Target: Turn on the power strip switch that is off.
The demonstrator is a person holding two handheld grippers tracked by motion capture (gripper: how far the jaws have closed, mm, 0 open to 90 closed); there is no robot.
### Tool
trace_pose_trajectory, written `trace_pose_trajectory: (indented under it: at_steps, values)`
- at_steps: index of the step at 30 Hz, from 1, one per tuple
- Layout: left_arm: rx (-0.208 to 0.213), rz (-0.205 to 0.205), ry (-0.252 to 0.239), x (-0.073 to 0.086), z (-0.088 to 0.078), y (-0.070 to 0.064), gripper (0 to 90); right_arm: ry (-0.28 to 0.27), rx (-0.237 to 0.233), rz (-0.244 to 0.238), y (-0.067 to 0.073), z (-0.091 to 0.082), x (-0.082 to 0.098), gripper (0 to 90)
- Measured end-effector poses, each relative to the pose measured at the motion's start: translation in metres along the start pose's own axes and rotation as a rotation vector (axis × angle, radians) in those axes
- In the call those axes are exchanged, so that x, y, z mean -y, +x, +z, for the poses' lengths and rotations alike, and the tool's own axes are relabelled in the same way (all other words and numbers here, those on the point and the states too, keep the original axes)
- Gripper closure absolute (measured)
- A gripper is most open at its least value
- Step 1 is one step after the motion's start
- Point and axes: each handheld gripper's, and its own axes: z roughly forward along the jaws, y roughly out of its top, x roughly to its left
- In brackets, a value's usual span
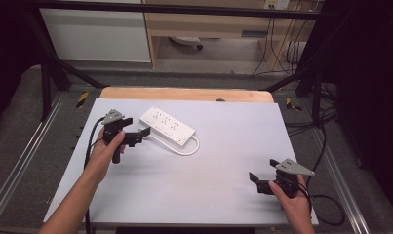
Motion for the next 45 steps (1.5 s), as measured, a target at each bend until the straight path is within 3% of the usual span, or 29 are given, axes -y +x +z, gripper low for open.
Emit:
trace_pose_trajectory:
  at_steps: [9,32,45]
  values:
    - [0.002,0.002,-0.024,0.008,-0.023,0.001,8.6,0.002,0.000,-0.008,0.001,0.001,0.000,3.4]
    - [-0.018,-0.042,-0.071,0.039,-0.075,-0.004,8.3,0.011,-0.002,-0.014,0.003,0.003,-0.001,3.4]
    - [-0.028,-0.043,-0.036,0.078,-0.095,-0.019,8.3,0.014,-0.001,-0.014,0.003,0.004,-0.001,3.4]
